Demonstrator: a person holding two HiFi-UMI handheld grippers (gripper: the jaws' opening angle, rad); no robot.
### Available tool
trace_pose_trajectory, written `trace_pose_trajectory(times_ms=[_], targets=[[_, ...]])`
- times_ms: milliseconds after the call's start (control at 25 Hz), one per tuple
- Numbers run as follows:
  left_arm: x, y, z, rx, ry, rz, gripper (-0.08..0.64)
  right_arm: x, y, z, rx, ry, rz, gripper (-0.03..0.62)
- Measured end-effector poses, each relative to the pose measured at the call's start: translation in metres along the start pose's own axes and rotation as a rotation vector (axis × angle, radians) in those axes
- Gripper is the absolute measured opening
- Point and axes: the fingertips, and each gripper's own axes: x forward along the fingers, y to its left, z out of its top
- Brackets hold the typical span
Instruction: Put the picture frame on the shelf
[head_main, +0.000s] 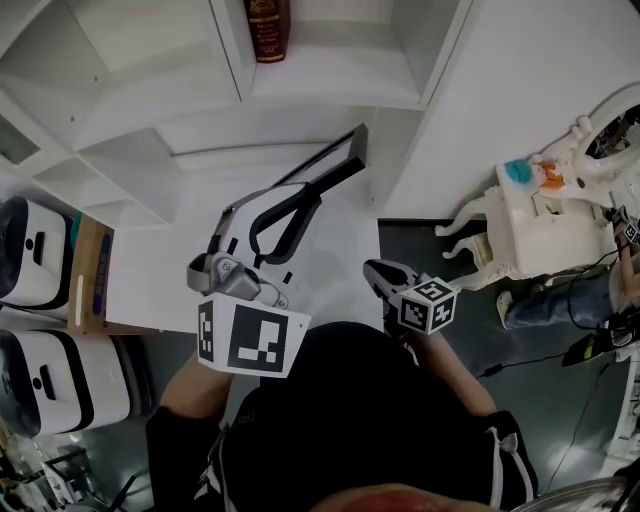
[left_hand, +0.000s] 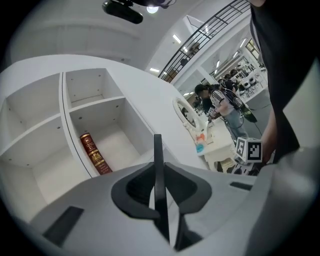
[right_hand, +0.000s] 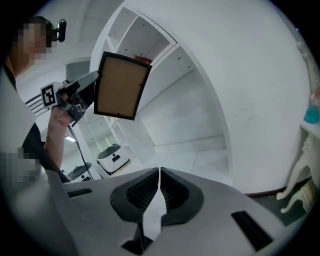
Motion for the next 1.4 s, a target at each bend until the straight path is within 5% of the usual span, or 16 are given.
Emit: trace_pose_trajectory(times_ms=[280,640,880,1400], targets=[[0.002,0.010,0.048,0.035,-0.025,0.032,0.064,0.008,-0.009,0.014,-0.012,-0.003,0.082,0.021],[0.022,0.036,0.087,0.072,-0.059,0.096,0.064,0.002,-0.037,0.034,0.013,-0.032,0.082,0.023],[0.043,0.053,0.100,0.072,-0.079,0.126,0.064,0.004,-0.029,0.054,-0.073,-0.019,0.111,0.021],[0.082,0.074,0.122,0.077,-0.080,0.189,0.065,0.012,0.043,0.106,-0.238,-0.029,0.361,0.023]])
